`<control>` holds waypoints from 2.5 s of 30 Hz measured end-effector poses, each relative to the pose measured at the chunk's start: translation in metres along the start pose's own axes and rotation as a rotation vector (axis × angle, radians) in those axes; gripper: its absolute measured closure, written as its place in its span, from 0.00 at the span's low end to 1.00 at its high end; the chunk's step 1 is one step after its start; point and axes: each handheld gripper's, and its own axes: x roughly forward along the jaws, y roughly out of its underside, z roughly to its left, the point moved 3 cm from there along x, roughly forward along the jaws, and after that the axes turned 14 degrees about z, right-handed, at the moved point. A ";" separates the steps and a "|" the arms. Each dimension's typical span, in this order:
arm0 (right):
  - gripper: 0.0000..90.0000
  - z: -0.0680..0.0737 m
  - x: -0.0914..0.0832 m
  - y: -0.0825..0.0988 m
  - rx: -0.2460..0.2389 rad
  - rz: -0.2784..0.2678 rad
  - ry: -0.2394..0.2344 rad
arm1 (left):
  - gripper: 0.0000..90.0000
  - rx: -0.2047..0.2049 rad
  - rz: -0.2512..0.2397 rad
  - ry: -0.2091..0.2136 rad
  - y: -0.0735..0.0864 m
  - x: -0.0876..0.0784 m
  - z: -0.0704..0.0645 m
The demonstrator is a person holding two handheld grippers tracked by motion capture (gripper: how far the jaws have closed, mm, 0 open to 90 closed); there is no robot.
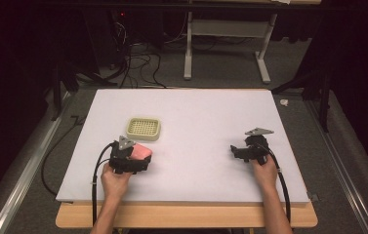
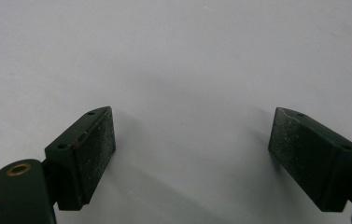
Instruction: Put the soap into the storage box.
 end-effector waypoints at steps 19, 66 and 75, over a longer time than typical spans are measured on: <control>0.17 0.000 0.000 0.000 0.001 0.000 -0.001 | 0.15 -0.054 0.020 0.017 -0.026 -0.009 0.007; 0.17 0.000 0.000 0.000 -0.002 0.000 0.001 | 0.15 -0.094 0.055 -0.023 -0.095 0.019 0.035; 0.17 0.000 0.000 0.000 -0.002 0.000 0.001 | 0.15 -0.141 0.083 -0.034 -0.098 0.038 0.040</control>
